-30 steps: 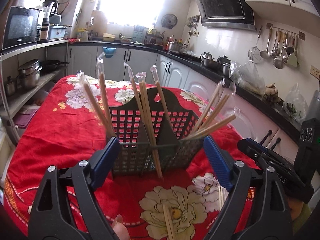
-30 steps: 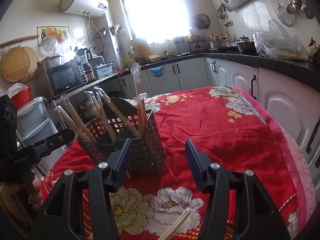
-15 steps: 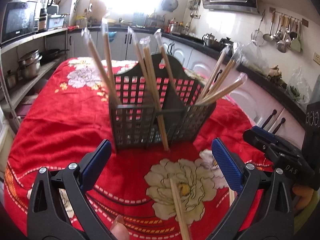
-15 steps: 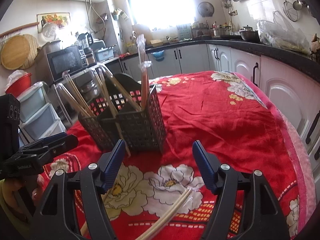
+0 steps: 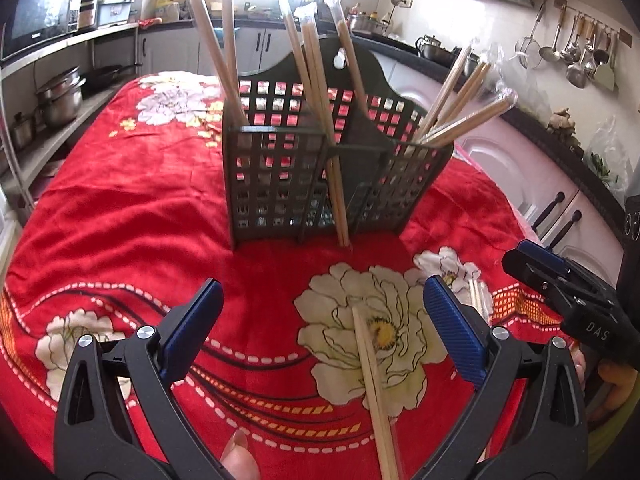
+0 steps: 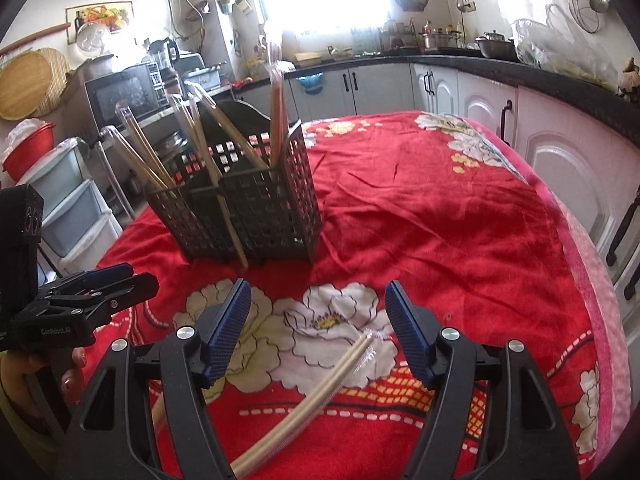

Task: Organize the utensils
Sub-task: 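Move both open tools back from the caddy toward the remaining chopsticks, then close the left tool on a chopstick while the right tool grasps another chopstick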

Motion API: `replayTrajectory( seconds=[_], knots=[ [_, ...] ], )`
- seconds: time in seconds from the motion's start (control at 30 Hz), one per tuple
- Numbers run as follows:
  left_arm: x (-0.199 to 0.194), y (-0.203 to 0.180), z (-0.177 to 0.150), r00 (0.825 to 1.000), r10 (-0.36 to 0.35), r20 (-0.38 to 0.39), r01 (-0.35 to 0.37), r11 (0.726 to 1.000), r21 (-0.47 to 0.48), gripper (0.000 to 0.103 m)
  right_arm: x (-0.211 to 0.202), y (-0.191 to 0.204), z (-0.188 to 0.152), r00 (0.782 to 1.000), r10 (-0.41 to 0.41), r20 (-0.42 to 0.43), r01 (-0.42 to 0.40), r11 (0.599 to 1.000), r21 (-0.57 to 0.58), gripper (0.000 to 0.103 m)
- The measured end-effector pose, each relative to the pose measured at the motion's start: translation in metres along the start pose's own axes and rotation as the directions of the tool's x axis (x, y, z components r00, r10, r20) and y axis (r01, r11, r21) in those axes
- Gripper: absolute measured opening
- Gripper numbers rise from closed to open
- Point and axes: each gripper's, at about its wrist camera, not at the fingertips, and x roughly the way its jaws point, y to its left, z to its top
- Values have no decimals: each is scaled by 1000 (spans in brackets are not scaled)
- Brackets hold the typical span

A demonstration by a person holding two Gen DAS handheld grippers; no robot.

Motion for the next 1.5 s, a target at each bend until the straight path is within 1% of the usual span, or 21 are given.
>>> replayTrajectory(
  seconds=[0.2, 0.43, 0.47, 0.5, 0.6, 0.63, 0.7, 0.77, 0.83, 0.87, 0.93, 1.03, 1.13, 1.17, 1.2, 1.23, 1.3, 1.33, 1.37, 1.4, 1.5],
  knots=[
    [10, -5, -9, 999, -21, -49, 21, 1000, 8, 92, 5, -4, -7, 999, -10, -42, 10, 1000, 7, 67],
    [25, -8, -19, 993, -47, -105, 48, 999, 3, 92, 13, -12, -15, 995, 9, -98, -5, 999, 40, 67],
    [27, -9, -20, 993, -49, -109, 49, 999, 2, 91, 14, -14, -16, 994, 10, -107, -5, 999, 48, 67],
    [27, -9, -20, 993, -52, -109, 52, 999, 2, 85, 17, -17, -18, 993, 12, -120, -5, 998, 59, 67],
    [31, -11, -21, 990, -64, -125, 64, 998, -7, 71, 22, -22, -21, 989, 19, -147, -7, 997, 83, 65],
    [33, -11, -22, 988, -71, -134, 70, 997, -10, 70, 23, -23, -21, 988, 24, -153, -11, 996, 85, 64],
    [36, -12, -23, 987, -74, -143, 73, 997, -12, 61, 27, -23, -22, 985, 28, -169, -14, 996, 87, 63],
    [41, -13, -24, 984, -83, -159, 81, 997, -17, 56, 31, -24, -24, 983, 32, -184, -15, 996, 92, 62],
    [46, -11, -24, 979, -110, -171, 103, 994, -46, 54, 36, -26, -26, 978, 25, -207, -5, 995, 98, 61],
    [47, -10, -24, 979, -112, -172, 105, 993, -52, 54, 39, -27, -27, 976, 24, -217, -2, 995, 104, 60],
    [50, -11, -22, 979, -111, -173, 104, 993, -51, 53, 41, -28, -26, 975, 24, -222, 0, 994, 108, 59],
    [56, -13, -20, 980, -96, -176, 91, 995, -36, 49, 46, -28, -25, 973, 16, -232, 8, 995, 104, 56],
    [61, -16, -17, 981, -86, -175, 83, 996, -26, 46, 51, -30, -23, 971, 6, -241, 19, 995, 100, 49],
    [62, -16, -17, 981, -81, -174, 78, 997, -24, 43, 51, -30, -23, 970, 3, -241, 22, 994, 102, 46],
    [64, -16, -16, 982, -75, -174, 72, 997, -22, 39, 52, -31, -22, 970, 1, -242, 25, 994, 105, 42],
    [65, -16, -15, 983, -67, -173, 64, 998, -23, 36, 53, -32, -22, 970, -2, -243, 28, 994, 105, 40],
    [67, -12, -13, 983, -50, -174, 46, 999, -26, 24, 54, -34, -22, 970, -9, -243, 35, 994, 104, 30],
    [68, -11, -12, 984, -42, -176, 38, 999, -25, 21, 54, -35, -22, 970, -8, -242, 34, 994, 104, 27],
    [68, -9, -11, 983, -34, -178, 30, 999, -25, 16, 53, -36, -22, 971, -6, -240, 33, 994, 105, 20],
    [68, -7, -11, 983, -34, -180, 29, 999, -30, 13, 53, -37, -22, 971, -4, -238, 31, 994, 109, 19],
    [68, 2, -9, 981, -60, -187, 48, 996, -70, 9, 50, -39, -22, 976, 18, -219, 10, 992, 129, 15]
  ],
)
